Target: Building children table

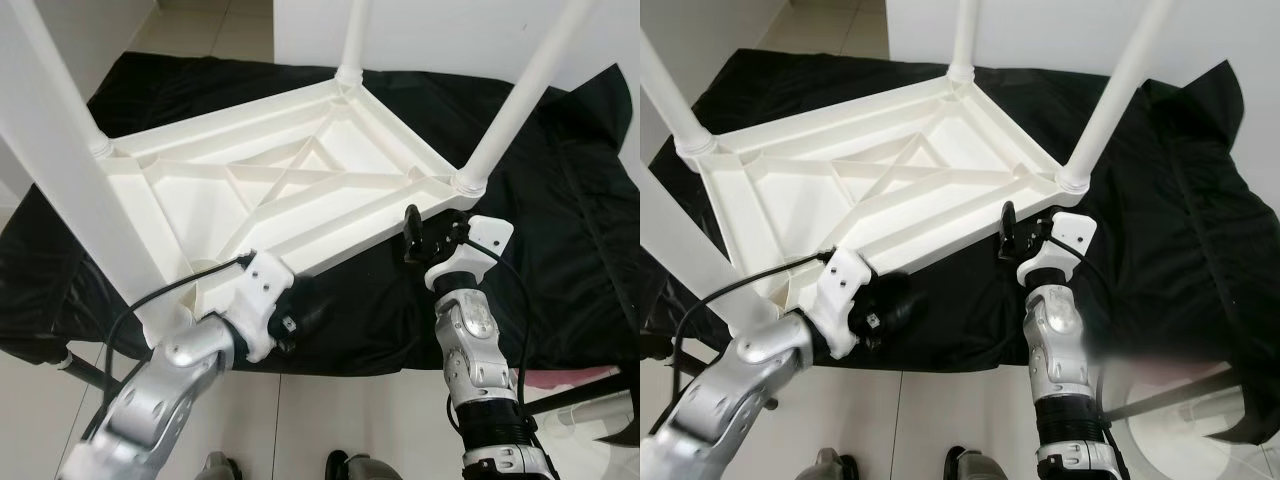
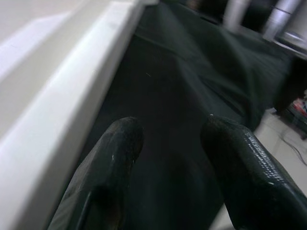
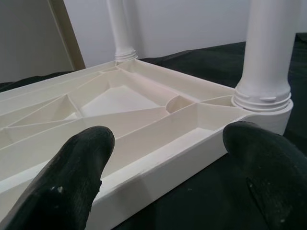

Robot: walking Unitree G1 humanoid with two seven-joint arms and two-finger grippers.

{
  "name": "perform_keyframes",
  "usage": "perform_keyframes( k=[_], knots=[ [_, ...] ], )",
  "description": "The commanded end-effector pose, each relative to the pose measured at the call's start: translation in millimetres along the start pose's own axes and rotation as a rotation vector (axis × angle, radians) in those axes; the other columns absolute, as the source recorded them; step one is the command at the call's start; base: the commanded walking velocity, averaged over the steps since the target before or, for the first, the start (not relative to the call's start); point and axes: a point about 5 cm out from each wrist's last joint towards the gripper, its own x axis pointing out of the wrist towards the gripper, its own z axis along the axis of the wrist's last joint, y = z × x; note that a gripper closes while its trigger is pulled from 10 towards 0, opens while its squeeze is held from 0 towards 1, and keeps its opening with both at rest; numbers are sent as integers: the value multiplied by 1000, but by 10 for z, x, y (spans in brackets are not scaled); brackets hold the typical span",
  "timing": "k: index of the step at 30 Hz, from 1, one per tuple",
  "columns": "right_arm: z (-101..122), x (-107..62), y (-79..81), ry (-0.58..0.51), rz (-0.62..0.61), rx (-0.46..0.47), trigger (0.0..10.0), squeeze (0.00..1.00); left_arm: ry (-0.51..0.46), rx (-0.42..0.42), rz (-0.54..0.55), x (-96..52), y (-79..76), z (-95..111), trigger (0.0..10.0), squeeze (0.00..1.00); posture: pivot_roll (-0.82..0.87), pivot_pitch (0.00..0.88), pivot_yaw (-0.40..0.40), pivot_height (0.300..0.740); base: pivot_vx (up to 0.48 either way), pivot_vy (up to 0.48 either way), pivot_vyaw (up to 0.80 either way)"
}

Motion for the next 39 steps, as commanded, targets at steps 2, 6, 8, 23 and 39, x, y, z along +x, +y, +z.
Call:
perform_keyframes(
  k=[2, 6, 8, 23, 39],
  knots=[
    [-50, -6, 17, 15, 7, 10, 10000, 0, 20, -6, -200, -43, -177, -19, 10000, 0, 71, 159, -52, 740, 0, 0, 0],
    [-54, 18, 64, 17, 27, 16, 10000, 0, 49, -26, -201, -131, -208, -47, 10000, 0, 80, 157, -58, 740, 0, 0, 0],
    [-53, 47, 99, 16, 40, 22, 10000, 0, 101, -35, -199, -309, -208, -66, 10000, 0, 95, 154, -68, 740, 0, 0, 0],
    [-126, 77, 188, 43, 94, 30, 10000, 0, 508, 101, -9, -1190, 150, -34, 10000, 0, 147, 154, -101, 740, 0, 0, 0],
    [-180, 68, 212, 55, 108, 33, 10000, 0, 529, 203, 490, -1792, 900, 230, 10000, 0, 151, 156, -99, 740, 0, 0, 0]
  ],
)
